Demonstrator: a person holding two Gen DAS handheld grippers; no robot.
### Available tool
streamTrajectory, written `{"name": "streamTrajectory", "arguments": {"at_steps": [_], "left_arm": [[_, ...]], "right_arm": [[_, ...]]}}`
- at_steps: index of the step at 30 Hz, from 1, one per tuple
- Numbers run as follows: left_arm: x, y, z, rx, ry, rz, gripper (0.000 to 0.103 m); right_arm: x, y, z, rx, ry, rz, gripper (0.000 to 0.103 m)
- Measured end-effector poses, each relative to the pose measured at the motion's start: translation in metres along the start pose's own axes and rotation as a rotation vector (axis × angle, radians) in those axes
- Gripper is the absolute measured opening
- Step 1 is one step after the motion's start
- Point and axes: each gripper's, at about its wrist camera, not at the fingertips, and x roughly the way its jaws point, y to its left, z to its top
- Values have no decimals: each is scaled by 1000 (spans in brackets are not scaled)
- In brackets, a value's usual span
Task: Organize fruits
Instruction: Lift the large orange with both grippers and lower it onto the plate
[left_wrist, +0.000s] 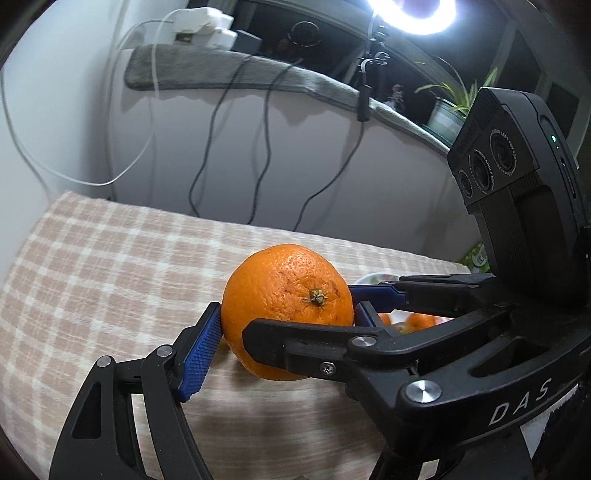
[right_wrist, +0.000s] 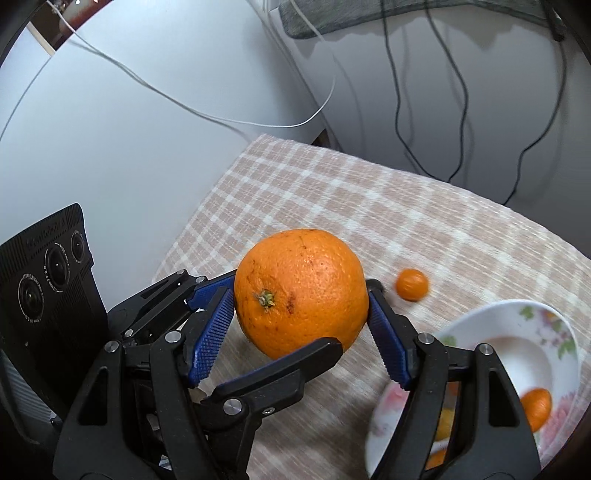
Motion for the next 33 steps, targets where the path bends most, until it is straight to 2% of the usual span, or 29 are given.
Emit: {"name": "streamTrajectory", "arguments": {"at_steps": [18,33], "left_arm": [[42,-79,3,99,45,-75,71],[77,-109,6,142,99,-87,71]], "right_arm": [[-71,-68,-28,88,-56,-49,76],[-87,-118,-38,161,-69,-59,76]]}}
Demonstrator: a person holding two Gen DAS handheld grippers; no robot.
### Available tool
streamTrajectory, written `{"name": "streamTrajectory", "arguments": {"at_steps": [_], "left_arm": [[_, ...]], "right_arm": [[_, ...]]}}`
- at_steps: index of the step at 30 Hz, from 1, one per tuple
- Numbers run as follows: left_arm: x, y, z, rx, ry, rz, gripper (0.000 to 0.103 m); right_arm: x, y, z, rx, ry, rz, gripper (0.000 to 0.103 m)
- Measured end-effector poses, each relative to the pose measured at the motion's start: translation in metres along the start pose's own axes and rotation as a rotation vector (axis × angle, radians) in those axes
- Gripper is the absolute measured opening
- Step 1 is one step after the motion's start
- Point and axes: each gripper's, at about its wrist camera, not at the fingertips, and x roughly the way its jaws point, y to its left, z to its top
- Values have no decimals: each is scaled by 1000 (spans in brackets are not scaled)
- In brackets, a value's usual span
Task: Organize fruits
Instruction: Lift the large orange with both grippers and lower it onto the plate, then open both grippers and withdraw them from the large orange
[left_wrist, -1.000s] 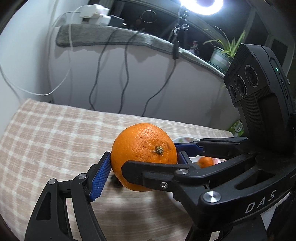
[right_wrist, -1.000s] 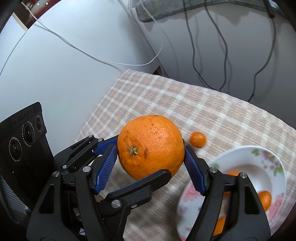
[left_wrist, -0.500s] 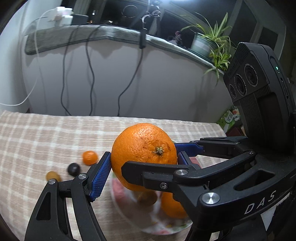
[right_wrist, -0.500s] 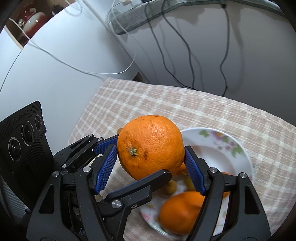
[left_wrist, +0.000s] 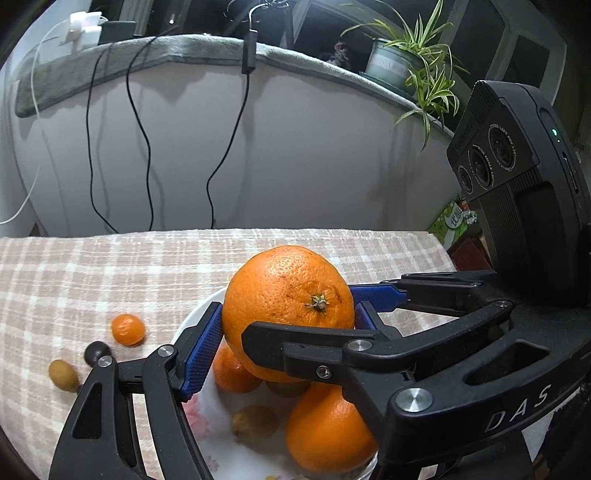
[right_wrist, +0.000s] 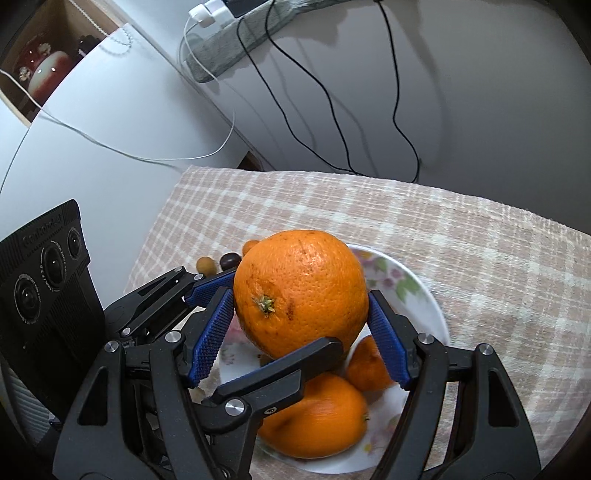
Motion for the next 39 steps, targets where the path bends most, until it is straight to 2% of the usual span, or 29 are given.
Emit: {"name": "streamTrajectory", "arguments": {"at_steps": [17,21,25,39], "left_arm": [[8,-5,0,14,23,6,72],[5,-3,-3,20,25,13,73],[-2,-5,-4,31,9,9,73],[-30,-8,-13,49,-25,2,73]], "right_arm": [[-2,-12,-1,28,13,-15,76],[-5,-10,1,23,-13,-57,77],[-9,-13,4,39,-29,-58,80],[-34,-4,-2,57,-110,-93,80]]}}
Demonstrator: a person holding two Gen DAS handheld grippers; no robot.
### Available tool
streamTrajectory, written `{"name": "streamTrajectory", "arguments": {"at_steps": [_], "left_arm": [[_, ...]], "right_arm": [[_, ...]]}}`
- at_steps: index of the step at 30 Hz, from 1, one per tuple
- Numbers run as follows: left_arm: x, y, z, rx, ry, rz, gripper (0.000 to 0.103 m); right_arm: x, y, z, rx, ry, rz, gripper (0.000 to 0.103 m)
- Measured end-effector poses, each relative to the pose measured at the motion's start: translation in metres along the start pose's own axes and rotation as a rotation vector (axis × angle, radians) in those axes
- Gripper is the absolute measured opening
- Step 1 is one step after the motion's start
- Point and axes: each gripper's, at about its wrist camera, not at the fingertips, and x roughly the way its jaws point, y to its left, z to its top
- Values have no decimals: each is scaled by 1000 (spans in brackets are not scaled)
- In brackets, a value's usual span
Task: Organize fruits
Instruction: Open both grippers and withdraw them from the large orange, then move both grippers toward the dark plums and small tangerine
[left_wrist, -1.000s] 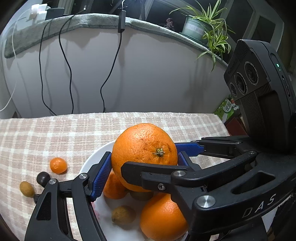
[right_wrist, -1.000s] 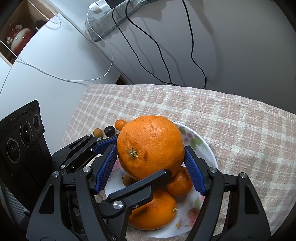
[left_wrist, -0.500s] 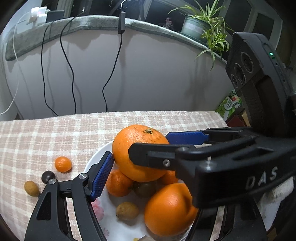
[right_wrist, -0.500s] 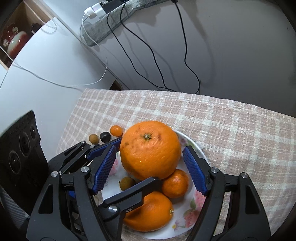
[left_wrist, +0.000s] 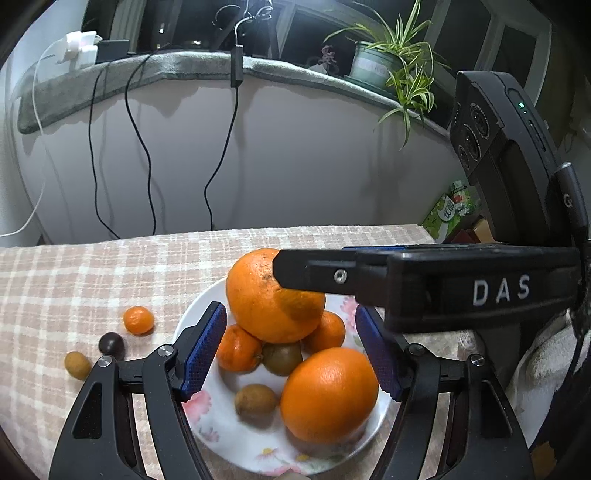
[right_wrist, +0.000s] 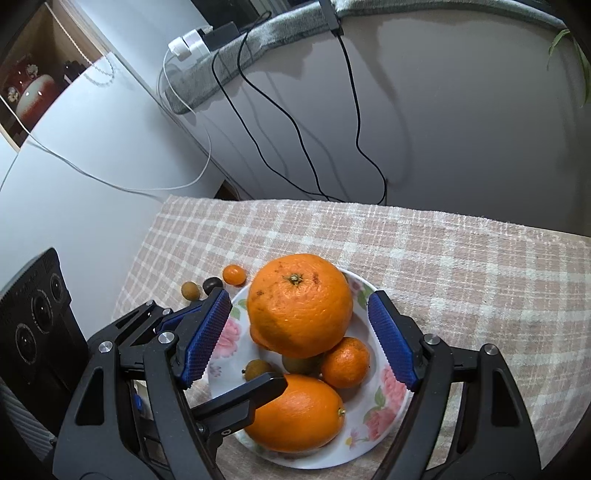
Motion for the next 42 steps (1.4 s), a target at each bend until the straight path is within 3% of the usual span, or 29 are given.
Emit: {"name": "streamTrajectory", "arguments": {"at_steps": [20,25,30,42], "left_arm": [[-51,1,-18,17,-75,41,73],[-62,4,-24,28,-99,58,73],[-72,9,-29,37,-118,72,73],[-87,51,-54,31,-115,139,73]], "right_arm": [[-20,31,-18,-57,-74,-25,81],[-23,41,-21,-88,-102,-34,88],[-24,54,-21,-141,-135,-22,88],[-7,76,-16,-250,-77,-35,88]]}}
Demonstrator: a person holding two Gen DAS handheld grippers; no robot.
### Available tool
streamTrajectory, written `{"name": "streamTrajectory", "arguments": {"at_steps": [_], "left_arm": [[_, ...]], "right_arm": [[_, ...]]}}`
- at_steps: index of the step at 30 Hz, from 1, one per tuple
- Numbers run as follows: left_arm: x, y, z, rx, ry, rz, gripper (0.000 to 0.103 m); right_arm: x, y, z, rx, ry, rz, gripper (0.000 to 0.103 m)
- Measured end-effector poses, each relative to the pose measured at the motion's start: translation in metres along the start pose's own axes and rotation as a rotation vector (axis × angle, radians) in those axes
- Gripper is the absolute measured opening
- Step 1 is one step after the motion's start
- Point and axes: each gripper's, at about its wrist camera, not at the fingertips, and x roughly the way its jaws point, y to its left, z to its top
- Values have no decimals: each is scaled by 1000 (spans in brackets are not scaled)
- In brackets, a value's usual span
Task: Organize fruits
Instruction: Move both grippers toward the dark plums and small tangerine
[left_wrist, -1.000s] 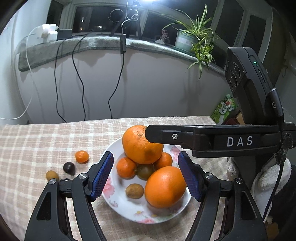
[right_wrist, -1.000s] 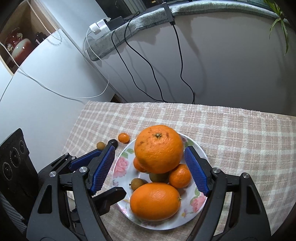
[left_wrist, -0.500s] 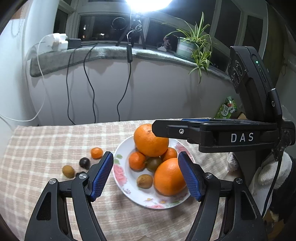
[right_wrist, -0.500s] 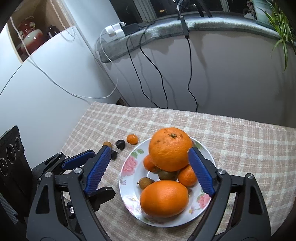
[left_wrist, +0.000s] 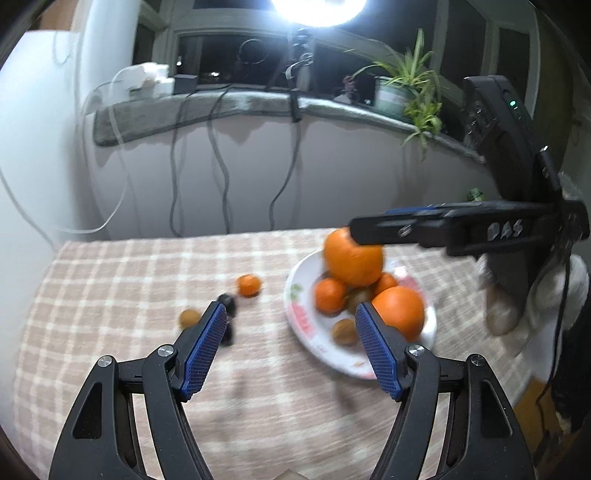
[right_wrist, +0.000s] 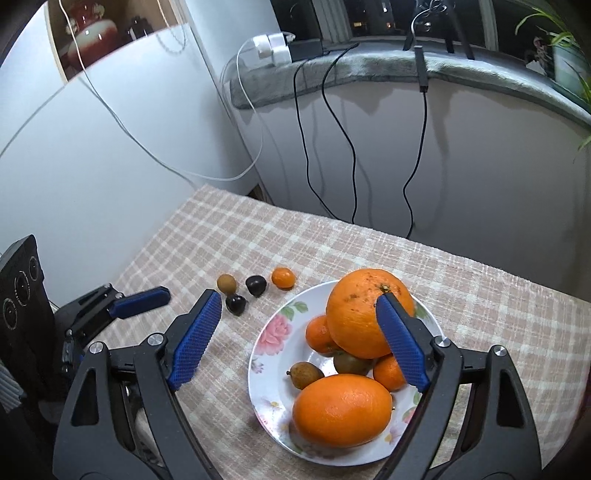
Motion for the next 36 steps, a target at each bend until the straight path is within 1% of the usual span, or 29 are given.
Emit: {"name": "streamTrajectory", "arguments": {"at_steps": [3,8,10,15,17,19,21,23,27,29,32,36], "left_arm": [[3,17,-8,-21,23,23,73],[10,37,-19,-43,54,38,72],[14,42,-22,-41,68,40,66],[25,51,-24,-48,95,28,55],[29,53,-25,-47,104,23,53],[33,55,-26,-43,115,14,45],[37,54,-27,-35,125,9,43],[41,54,-27,-30,132,6,42],[49,55,-25,-38,140,-5,40],[53,55,-23,-35,145,-4,40],[58,55,-23,-33,151,-6,39],[64,54,-21,-29,158,-6,37]], "right_arm": [[7,1,3,-3,24,23,88],[24,8,9,-18,69,53,88],[29,11,10,-27,83,62,88],[48,23,17,-52,121,81,87],[55,26,19,-58,139,86,85],[64,30,20,-64,166,87,82],[76,33,21,-82,201,81,73],[85,34,22,-93,229,73,70],[103,34,26,-108,276,56,59],[110,34,29,-113,295,41,55],[118,35,34,-123,325,41,54],[134,34,37,-146,365,2,52]]}}
